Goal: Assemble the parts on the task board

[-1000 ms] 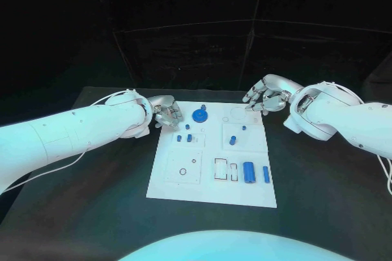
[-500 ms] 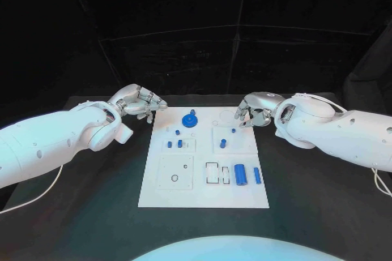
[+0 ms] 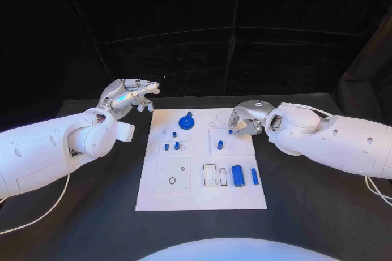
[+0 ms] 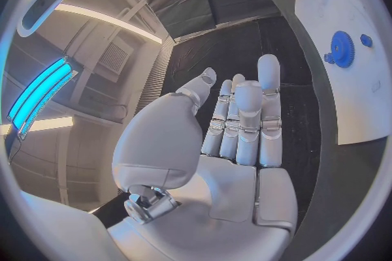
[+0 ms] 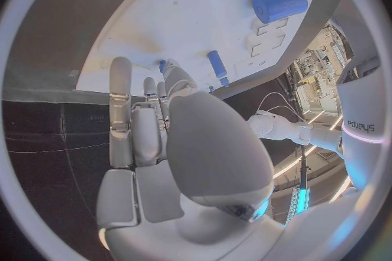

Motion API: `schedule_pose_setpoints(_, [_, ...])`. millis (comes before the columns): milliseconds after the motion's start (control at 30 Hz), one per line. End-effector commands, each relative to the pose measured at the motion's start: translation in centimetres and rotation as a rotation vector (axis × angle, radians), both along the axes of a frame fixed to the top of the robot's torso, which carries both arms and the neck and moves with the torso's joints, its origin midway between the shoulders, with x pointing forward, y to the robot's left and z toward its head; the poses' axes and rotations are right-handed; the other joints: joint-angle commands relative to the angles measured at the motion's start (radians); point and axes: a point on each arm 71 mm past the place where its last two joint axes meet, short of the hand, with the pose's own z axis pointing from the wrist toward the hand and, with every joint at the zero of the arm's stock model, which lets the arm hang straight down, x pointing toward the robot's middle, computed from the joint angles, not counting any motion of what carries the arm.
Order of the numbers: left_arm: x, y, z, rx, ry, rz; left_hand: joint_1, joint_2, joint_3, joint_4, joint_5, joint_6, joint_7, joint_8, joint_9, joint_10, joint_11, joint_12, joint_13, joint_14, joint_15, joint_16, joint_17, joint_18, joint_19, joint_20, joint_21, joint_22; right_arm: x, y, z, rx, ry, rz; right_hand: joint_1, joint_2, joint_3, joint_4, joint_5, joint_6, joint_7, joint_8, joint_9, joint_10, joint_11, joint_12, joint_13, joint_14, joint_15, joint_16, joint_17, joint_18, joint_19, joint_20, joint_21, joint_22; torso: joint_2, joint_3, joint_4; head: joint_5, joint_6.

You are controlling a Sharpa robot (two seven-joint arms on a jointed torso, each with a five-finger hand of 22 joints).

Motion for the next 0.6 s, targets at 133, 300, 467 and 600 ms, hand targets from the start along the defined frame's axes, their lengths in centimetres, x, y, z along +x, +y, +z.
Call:
schedule_pose_setpoints(133, [-0.2, -0.1, 0.3, -0.088, 0.005, 0.013, 0.018, -0.001, -0.011, -0.002, -0.003, -0.002, 0.009, -0.004, -0.002, -0.004, 0.010, -0.001, -0.002, -0.016, 0.005, -0.017, -0.027, 0.012, -0.009, 0.001, -0.014, -0.007, 0.1, 0.6, -0.4, -0.033, 0.001, 0.031, 0.017, -0.007, 0.065, -0.008, -0.047, 0.009, 0.001, -0.011, 0.000, 0.010, 0.004, -0.017, -0.014, 0.048, 0.007, 0.010, 0.002, 0.013, -0.010, 0.003, 0.012, 0.007, 0.001, 0.0007, 0.0002, 0.000, 0.002])
schedule_pose_setpoints(300, [-0.3, -0.3, 0.2, -0.092, 0.013, 0.004, 0.023, 0.000, -0.012, -0.004, -0.002, -0.004, 0.011, -0.005, -0.002, -0.006, 0.011, -0.001, -0.003, -0.021, 0.006, -0.024, -0.039, 0.012, -0.010, 0.002, -0.019, -0.009, 0.2, 0.9, -0.7, -0.040, 0.018, 0.031, 0.020, -0.010, 0.143, -0.014, -0.075, 0.015, 0.002, -0.013, 0.000, 0.020, 0.005, -0.033, -0.014, 0.048, 0.007, 0.016, 0.006, 0.013, -0.017, 0.002, 0.024, 0.015, 0.000, 0.0007, 0.0004, -0.002, -0.001])
schedule_pose_setpoints(467, [-0.3, -0.4, 0.2, -0.092, 0.019, 0.000, 0.029, 0.002, -0.012, -0.006, -0.002, -0.005, 0.012, -0.006, -0.003, -0.009, 0.013, -0.002, -0.003, -0.026, 0.007, -0.030, -0.050, 0.012, -0.011, 0.003, -0.023, -0.012, 0.3, 1.0, -1.0, -0.051, 0.039, 0.031, -0.007, -0.034, 0.235, -0.022, -0.084, 0.021, 0.005, -0.013, 0.000, 0.033, 0.007, -0.049, -0.014, 0.047, 0.008, 0.020, 0.008, 0.013, -0.026, 0.005, 0.038, 0.025, 0.001, 0.0011, -0.0005, -0.001, -0.002])
schedule_pose_setpoints(600, [-0.4, -0.4, 0.2, -0.091, 0.023, 0.000, 0.031, 0.003, -0.012, -0.007, -0.002, -0.006, 0.013, -0.006, -0.003, -0.010, 0.013, -0.002, -0.003, -0.028, 0.007, -0.033, -0.055, 0.012, -0.011, 0.004, -0.025, -0.013, 0.3, 1.1, -1.3, -0.062, 0.059, 0.031, -0.017, -0.042, 0.282, -0.034, -0.081, 0.032, 0.008, -0.010, 0.001, 0.046, 0.007, -0.052, -0.014, 0.048, 0.008, 0.024, 0.012, 0.014, -0.028, 0.005, 0.045, 0.030, 0.002, 0.0009, -0.0012, 0.000, -0.006])
